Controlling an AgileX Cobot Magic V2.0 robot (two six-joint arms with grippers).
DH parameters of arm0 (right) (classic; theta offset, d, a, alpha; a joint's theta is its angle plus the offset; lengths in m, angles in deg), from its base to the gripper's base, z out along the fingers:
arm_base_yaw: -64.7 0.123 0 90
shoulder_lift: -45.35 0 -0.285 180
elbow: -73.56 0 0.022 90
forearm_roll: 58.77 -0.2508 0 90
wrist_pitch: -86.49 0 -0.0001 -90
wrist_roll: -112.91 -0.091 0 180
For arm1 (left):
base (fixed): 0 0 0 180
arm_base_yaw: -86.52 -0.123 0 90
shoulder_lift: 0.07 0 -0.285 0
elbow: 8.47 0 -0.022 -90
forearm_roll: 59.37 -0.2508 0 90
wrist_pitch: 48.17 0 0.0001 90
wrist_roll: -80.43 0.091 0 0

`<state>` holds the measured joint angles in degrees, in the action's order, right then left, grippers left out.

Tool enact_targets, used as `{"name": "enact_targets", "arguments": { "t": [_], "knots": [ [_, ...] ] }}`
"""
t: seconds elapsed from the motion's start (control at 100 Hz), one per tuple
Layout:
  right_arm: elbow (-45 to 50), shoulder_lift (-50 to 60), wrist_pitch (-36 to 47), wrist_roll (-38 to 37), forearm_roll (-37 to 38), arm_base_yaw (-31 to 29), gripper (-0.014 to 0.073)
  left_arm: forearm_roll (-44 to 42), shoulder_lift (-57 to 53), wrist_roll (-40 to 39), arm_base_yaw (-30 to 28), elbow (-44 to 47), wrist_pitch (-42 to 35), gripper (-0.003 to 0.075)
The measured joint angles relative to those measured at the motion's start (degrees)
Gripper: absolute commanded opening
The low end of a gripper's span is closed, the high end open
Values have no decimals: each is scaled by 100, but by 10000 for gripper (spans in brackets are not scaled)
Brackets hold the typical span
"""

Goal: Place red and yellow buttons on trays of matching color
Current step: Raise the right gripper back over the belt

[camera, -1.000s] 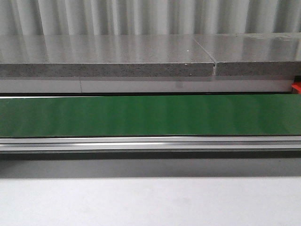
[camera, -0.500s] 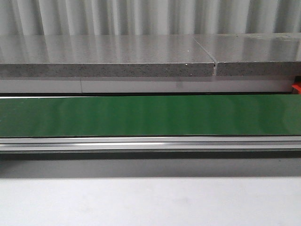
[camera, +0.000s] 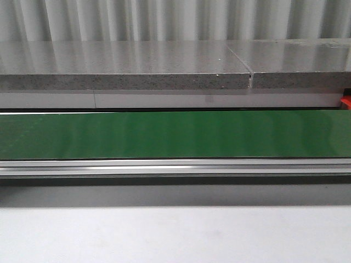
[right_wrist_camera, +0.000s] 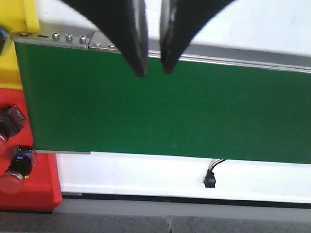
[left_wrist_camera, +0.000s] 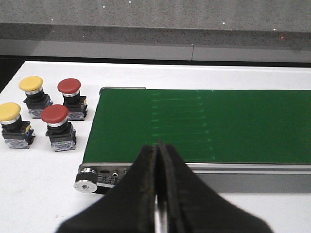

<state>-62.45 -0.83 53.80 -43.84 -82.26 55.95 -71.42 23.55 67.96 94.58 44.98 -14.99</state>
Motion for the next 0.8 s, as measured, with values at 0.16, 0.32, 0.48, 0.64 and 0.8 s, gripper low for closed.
{"name": "enact_targets", "arguments": {
  "t": [0.16, 0.32, 0.48, 0.64, 0.8],
  "knots": [
    [22, 4, -41, -11, 0, 0, -68, 0, 0, 0, 0, 0, 0, -21],
    [22, 4, -41, -11, 0, 0, -68, 0, 0, 0, 0, 0, 0, -15],
    [22, 4, -41, -11, 0, 0, -68, 20, 0, 0, 0, 0, 0, 189],
    [22, 4, -41, -19, 0, 0, -68, 38, 0, 0, 0, 23, 0, 552],
    [22, 4, -41, -19, 0, 0, -68, 47, 0, 0, 0, 47, -12, 603]
  ]
}}
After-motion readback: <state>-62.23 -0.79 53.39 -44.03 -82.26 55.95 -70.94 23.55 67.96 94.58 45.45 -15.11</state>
